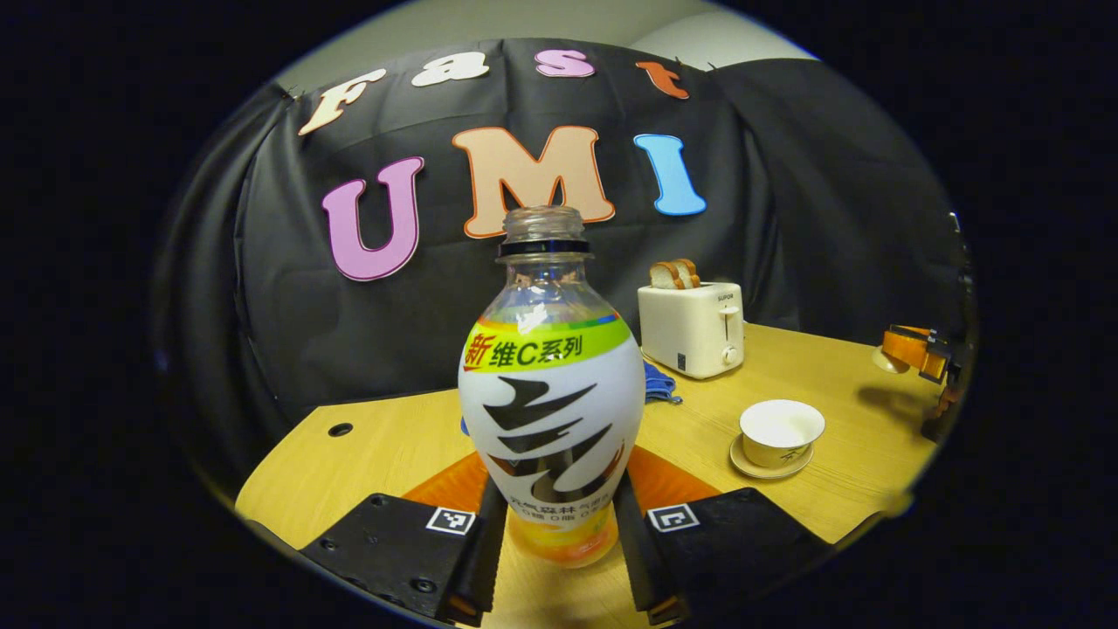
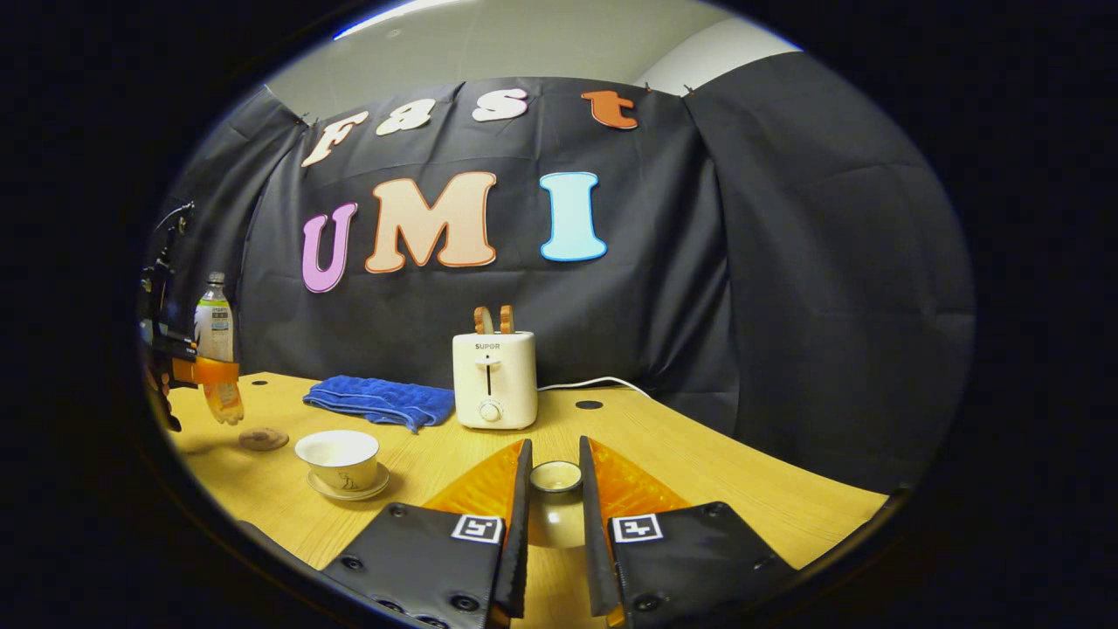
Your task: Open the teacup lid with one hand, grasp the water bottle and pour water into the teacup with the other hand; after pouring, place the water bottle on the coaster and then close the teacup lid.
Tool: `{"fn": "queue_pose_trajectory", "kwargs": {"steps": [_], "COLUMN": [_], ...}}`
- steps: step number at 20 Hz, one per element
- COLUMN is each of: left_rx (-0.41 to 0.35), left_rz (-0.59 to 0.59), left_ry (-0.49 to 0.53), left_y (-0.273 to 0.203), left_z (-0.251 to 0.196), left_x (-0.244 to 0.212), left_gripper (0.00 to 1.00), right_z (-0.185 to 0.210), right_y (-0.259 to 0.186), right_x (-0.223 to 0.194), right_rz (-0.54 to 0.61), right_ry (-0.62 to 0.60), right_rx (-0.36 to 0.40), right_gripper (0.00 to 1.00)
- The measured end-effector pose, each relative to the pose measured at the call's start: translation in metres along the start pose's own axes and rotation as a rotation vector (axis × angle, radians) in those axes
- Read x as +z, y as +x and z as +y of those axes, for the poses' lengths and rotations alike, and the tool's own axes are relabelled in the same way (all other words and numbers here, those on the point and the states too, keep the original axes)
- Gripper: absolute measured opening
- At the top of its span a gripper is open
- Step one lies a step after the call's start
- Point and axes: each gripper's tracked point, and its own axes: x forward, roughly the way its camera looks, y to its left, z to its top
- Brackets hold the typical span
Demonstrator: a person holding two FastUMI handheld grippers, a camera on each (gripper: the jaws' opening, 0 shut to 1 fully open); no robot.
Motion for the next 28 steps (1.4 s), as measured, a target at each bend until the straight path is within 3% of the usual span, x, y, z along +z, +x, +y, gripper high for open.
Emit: {"fn": "queue_pose_trajectory", "kwargs": {"steps": [10, 24, 28], "left_rx": [0.02, 0.021, 0.043], "left_rz": [0.024, 0.059, -0.023], "left_ry": [-0.033, -0.093, -0.08], "left_y": [0.026, 0.028, 0.017], "left_z": [0.001, 0.0, 0.001], "left_x": [-0.022, -0.048, -0.036], "left_gripper": [0.58, 0.69, 0.75], "right_z": [0.0, -0.001, -0.001], "right_y": [0.0, 0.0, 0.0], "right_x": [0.001, 0.001, 0.001], "right_rz": [0.0, 0.0, 0.0], "right_ry": [-0.001, -0.001, 0.0], "right_rx": [0.001, 0.001, 0.0], "right_gripper": [0.31, 0.32, 0.31]}}
